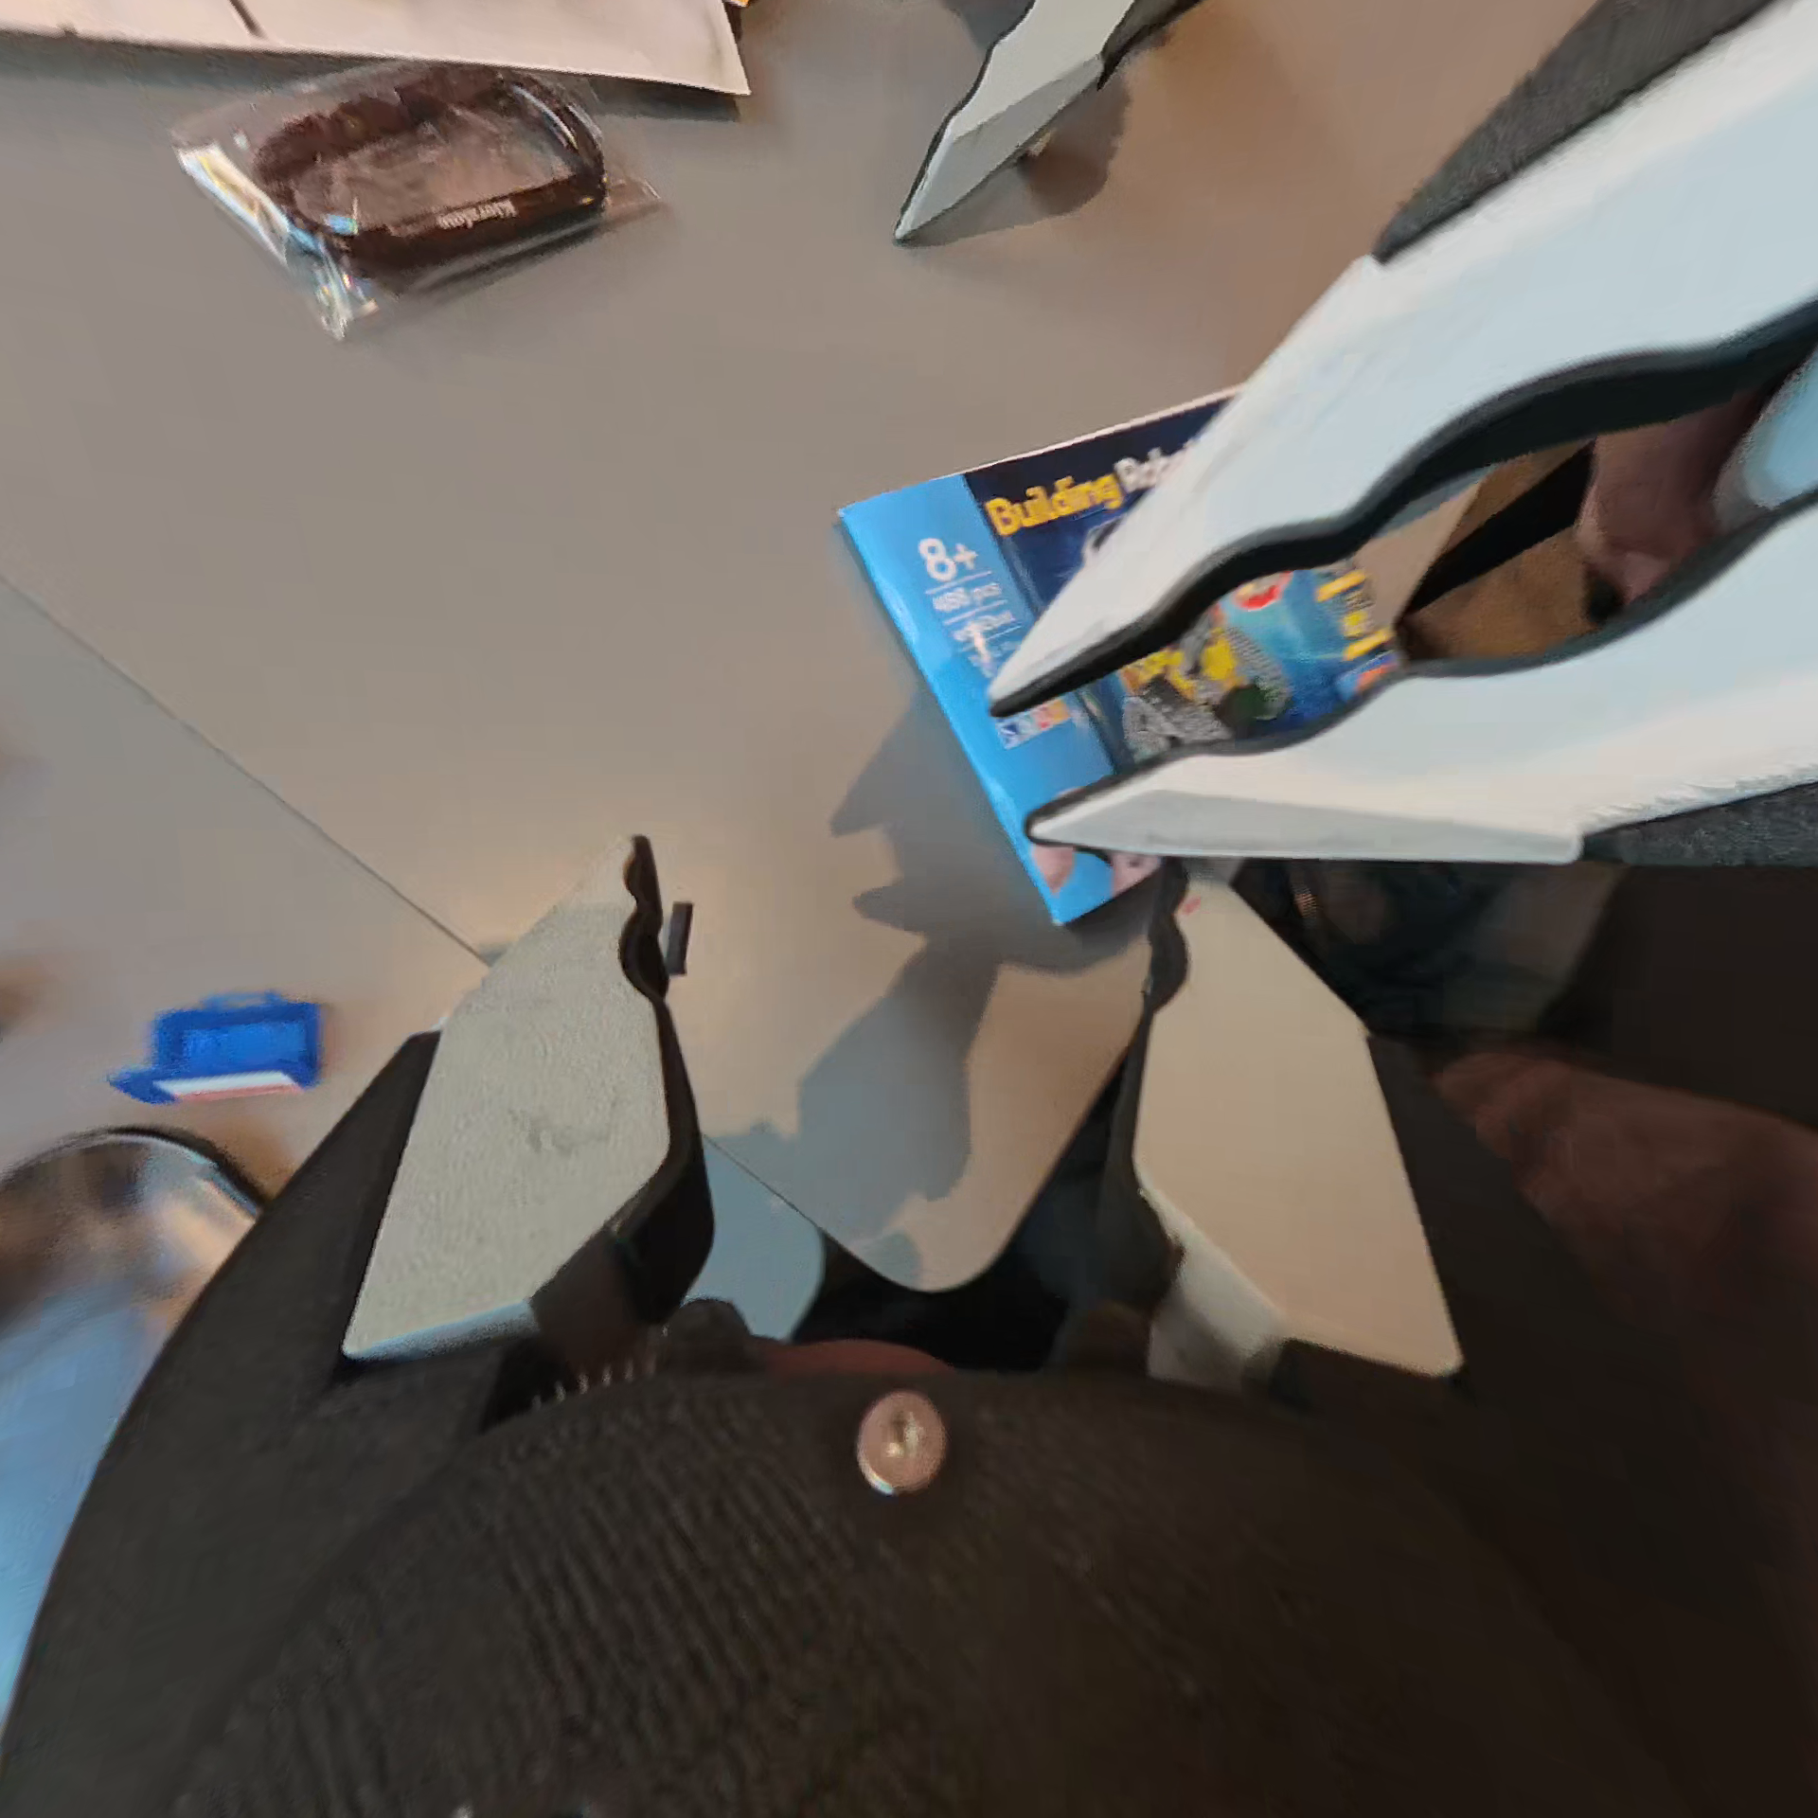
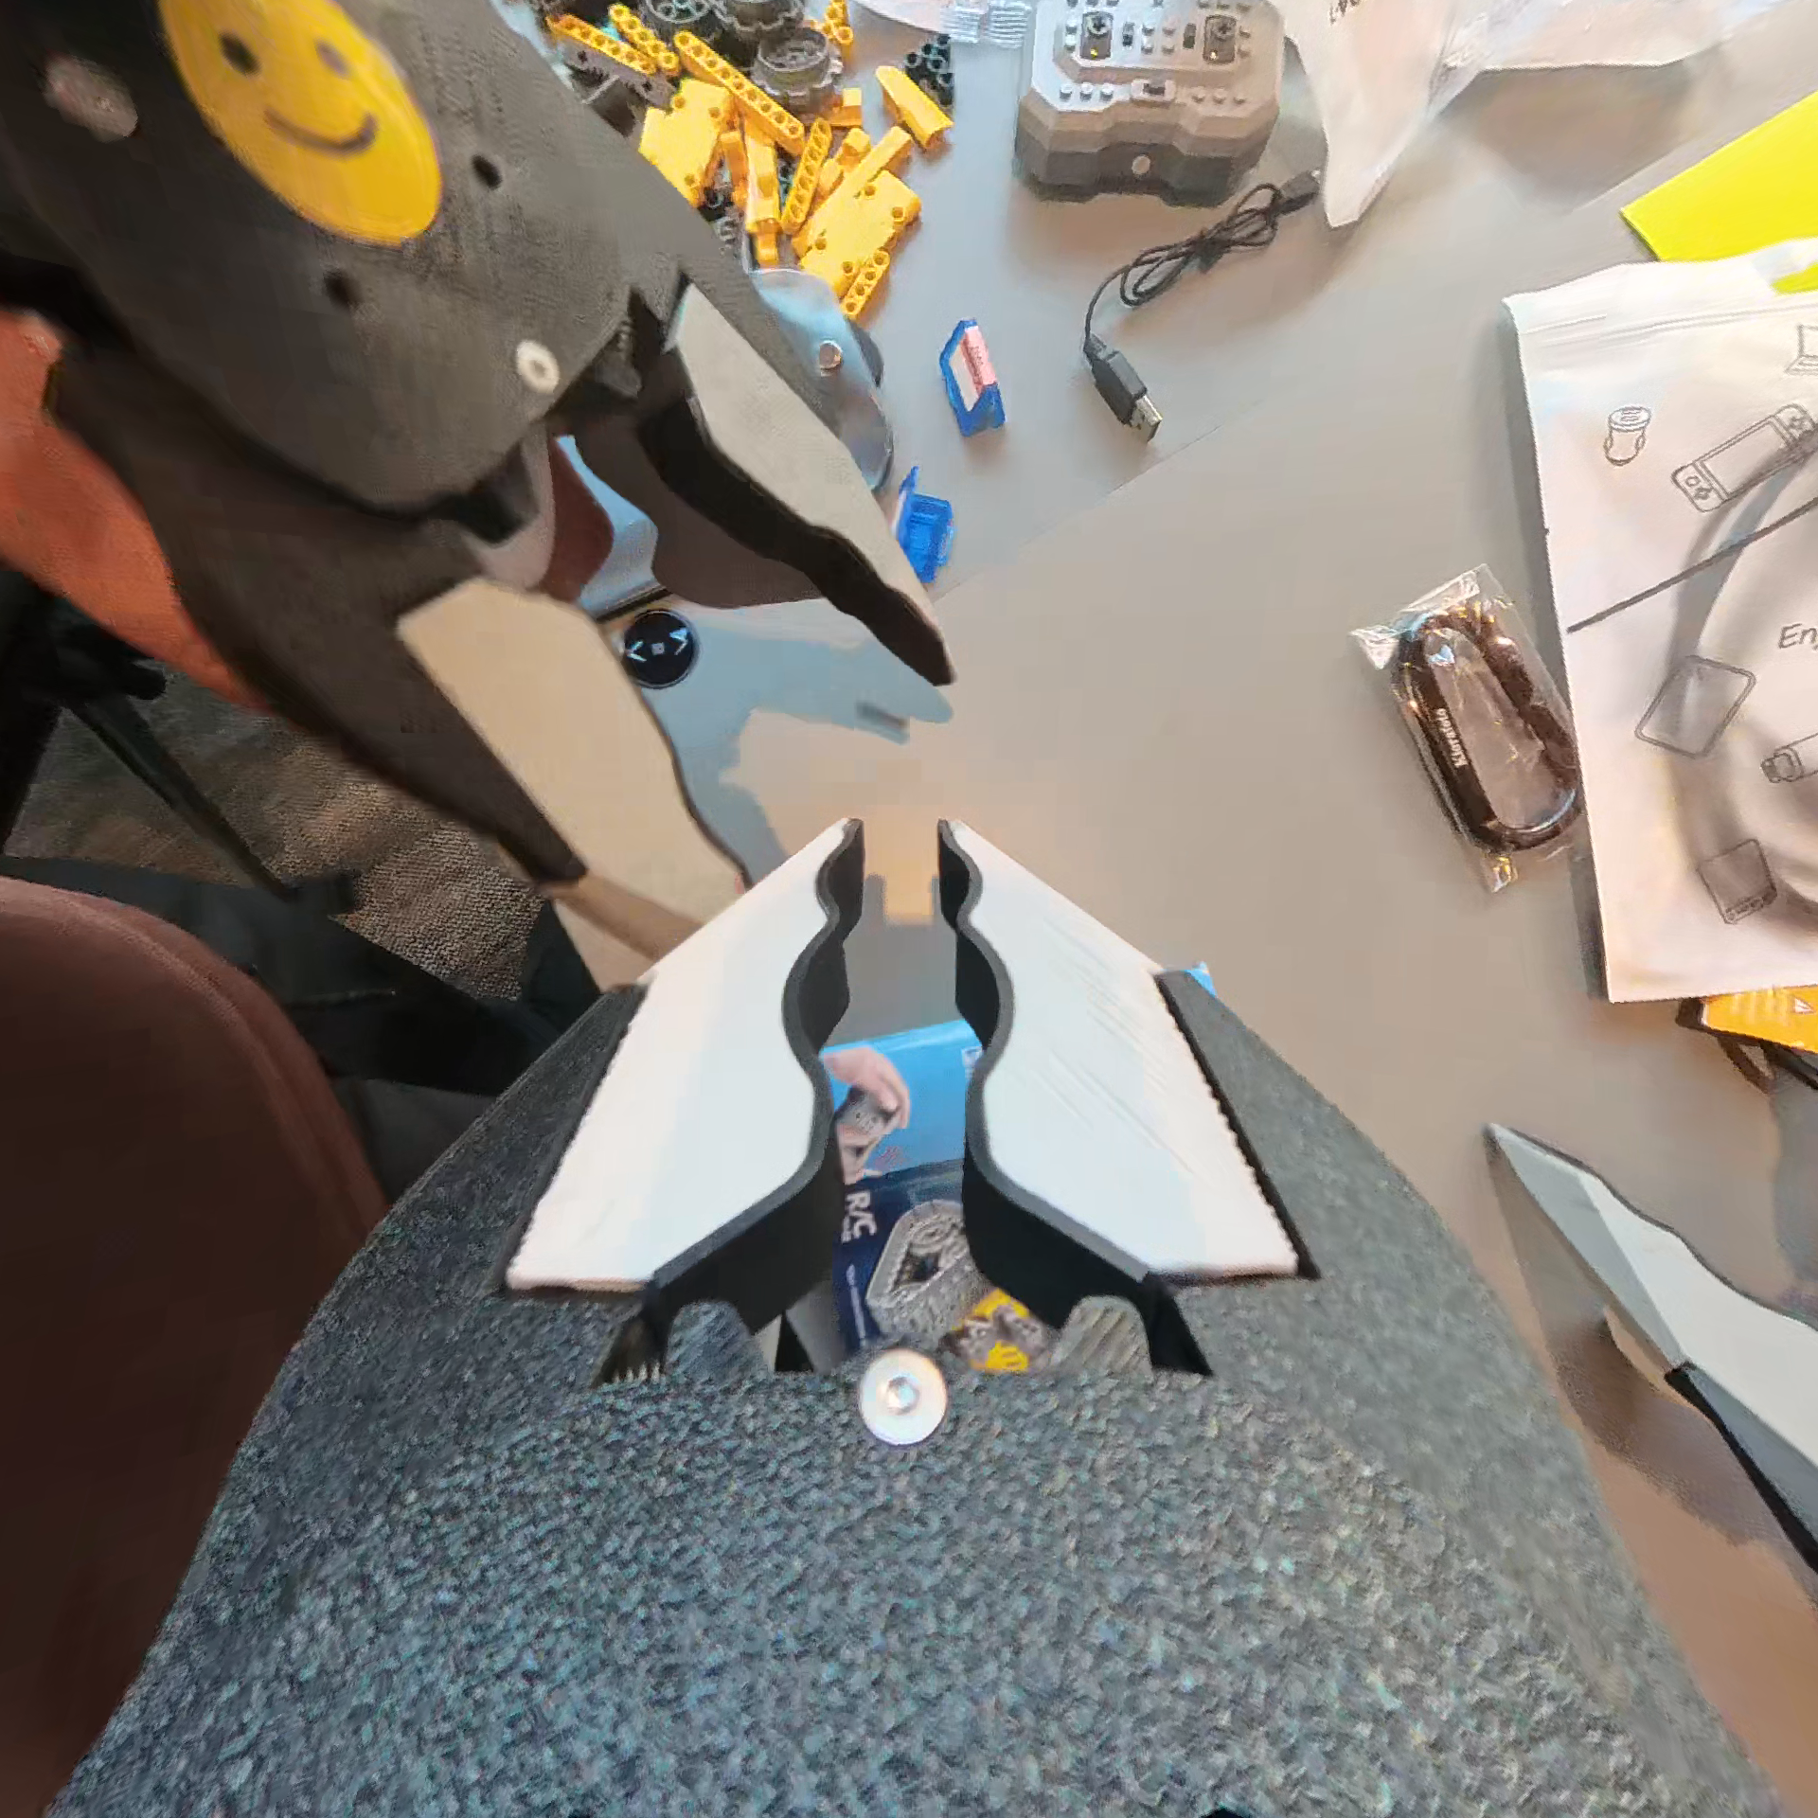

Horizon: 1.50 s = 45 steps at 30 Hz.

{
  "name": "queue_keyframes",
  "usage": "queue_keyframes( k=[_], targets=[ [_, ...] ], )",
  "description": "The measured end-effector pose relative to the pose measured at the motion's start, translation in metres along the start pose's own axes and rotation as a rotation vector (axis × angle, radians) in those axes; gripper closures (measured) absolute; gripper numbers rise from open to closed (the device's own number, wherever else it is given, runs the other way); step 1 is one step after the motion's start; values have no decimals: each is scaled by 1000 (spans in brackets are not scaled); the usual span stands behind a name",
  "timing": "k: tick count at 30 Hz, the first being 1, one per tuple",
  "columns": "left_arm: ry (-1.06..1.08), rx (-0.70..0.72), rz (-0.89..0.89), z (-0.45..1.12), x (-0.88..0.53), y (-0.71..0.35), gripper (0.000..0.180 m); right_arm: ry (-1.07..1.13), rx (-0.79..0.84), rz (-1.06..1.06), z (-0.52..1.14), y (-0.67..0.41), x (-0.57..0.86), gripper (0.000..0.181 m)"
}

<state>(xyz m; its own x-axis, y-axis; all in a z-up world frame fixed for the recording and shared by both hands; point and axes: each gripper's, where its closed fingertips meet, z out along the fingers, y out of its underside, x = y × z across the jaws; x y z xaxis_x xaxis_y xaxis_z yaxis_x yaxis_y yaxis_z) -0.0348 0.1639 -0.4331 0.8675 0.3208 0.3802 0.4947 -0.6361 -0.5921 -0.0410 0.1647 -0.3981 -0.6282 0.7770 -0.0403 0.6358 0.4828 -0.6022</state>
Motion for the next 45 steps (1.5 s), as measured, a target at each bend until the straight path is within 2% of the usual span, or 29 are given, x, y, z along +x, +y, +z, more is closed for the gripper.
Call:
queue_keyframes(
  k=[3,6,10,12,17,20,22,23,27,29,31,36,38,41,45],
  targets=[
    [-117,-63,141,12,-12,-3,81,4,-31,32,7,6,15,168],
    [-129,-73,126,10,-18,-7,86,53,-69,36,-5,23,35,167],
    [32,-82,72,-10,-3,3,98,-16,-132,120,-31,76,38,133],
    [150,-116,57,-16,16,15,93,3,-178,111,-44,111,38,129],
    [215,-194,103,-1,42,32,95,91,-330,-41,-53,177,27,117],
    [217,-245,257,12,54,37,91,114,-327,-175,-53,183,10,115],
    [214,-267,387,19,61,40,88,92,-347,-218,-49,192,-1,101],
    [210,-279,438,22,63,42,84,120,-377,-238,-46,200,2,101],
    [209,-320,550,28,71,47,79,160,-378,-283,-41,214,7,96],
    [210,-318,580,30,76,47,79,215,-384,-333,-42,215,11,109],
    [197,-316,603,31,79,49,79,249,-409,-376,-43,217,8,113],
    [154,-330,679,32,84,61,79,296,-400,-383,-48,213,-20,136],
    [149,-330,679,30,84,65,79,371,-378,-362,-54,207,-20,135],
    [138,-323,664,28,84,67,80,441,-378,-342,-55,207,-10,122],
    [112,-330,672,25,82,69,80,483,-485,-433,-46,221,7,132]
  ],
)
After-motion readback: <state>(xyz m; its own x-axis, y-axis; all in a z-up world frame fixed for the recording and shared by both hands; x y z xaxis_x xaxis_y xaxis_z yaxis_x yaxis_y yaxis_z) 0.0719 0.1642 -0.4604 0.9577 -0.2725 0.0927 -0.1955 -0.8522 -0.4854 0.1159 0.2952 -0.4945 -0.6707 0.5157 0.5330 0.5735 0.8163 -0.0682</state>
